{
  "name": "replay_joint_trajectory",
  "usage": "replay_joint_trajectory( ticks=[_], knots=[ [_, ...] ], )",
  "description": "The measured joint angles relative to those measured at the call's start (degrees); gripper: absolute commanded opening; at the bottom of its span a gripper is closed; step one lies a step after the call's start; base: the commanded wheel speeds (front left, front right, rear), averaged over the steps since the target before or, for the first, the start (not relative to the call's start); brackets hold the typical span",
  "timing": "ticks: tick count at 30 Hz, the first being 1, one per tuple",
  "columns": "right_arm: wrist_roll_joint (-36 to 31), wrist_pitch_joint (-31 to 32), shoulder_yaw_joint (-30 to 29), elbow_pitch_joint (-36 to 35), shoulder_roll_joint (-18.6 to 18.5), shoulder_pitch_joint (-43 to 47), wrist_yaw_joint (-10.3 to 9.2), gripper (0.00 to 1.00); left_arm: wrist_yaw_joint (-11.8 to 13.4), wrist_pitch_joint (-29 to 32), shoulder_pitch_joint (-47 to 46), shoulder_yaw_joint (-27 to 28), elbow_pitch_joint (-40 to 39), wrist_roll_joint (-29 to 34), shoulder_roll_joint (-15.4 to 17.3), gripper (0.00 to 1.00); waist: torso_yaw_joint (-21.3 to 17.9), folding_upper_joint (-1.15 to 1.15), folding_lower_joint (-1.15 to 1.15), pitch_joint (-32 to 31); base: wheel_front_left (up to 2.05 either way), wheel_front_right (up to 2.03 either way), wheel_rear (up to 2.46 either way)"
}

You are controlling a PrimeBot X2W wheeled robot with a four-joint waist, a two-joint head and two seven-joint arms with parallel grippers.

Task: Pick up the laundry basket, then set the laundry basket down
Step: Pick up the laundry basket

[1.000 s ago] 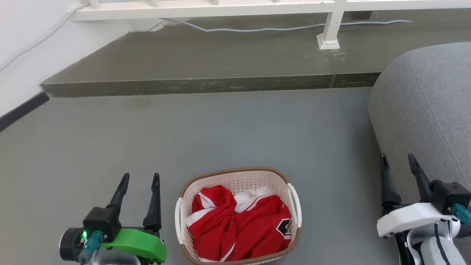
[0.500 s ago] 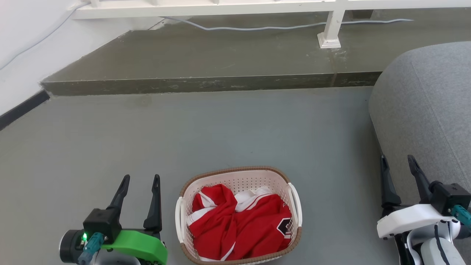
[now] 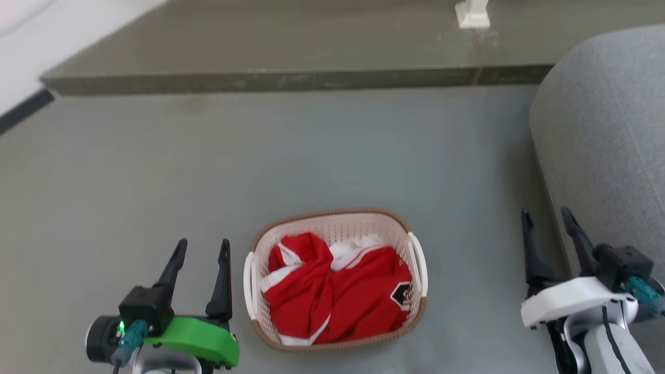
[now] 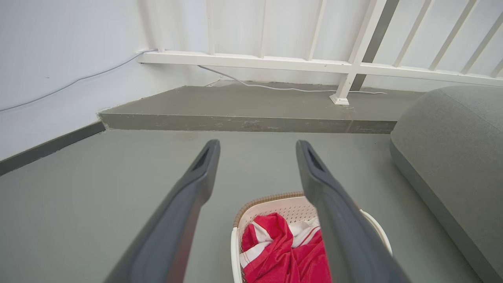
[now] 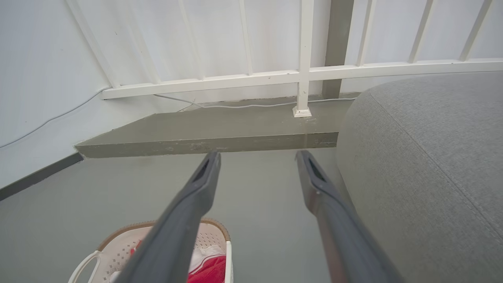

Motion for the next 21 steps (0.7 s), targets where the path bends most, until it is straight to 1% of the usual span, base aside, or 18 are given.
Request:
replay_joint_trajectory(
  ticks=[2, 11, 15, 21],
  knots=[
    [0.0, 0.5, 0.5, 0.0, 0.0, -0.9, 0.46, 1.0, 0.0, 0.4, -0.7, 0.0, 0.1, 0.0, 0.0, 1.0, 0.0, 0.0, 0.0, 1.4, 0.0, 0.0, 0.0],
    [0.1, 1.7, 2.4, 1.4, 0.0, -4.7, 0.51, 1.0, -0.6, 1.7, -4.7, 0.1, 2.8, -0.7, -0.2, 1.0, -0.3, 0.0, 0.0, 8.2, 0.0, 0.0, 0.0],
    [0.2, 2.4, 3.1, 2.4, 0.0, -6.9, 0.98, 1.0, -1.1, 2.6, -7.6, 0.4, 4.7, -1.6, -0.7, 1.0, -0.5, 0.0, 0.0, 11.4, 0.0, 0.0, 0.0],
    [0.3, 3.7, 4.4, 5.1, 0.0, -10.6, 0.99, 1.0, -2.9, 4.8, -13.2, 0.1, 8.5, -2.6, -1.3, 1.0, -0.8, 0.0, 0.0, 16.2, 0.0, 0.0, 0.0]
  ],
)
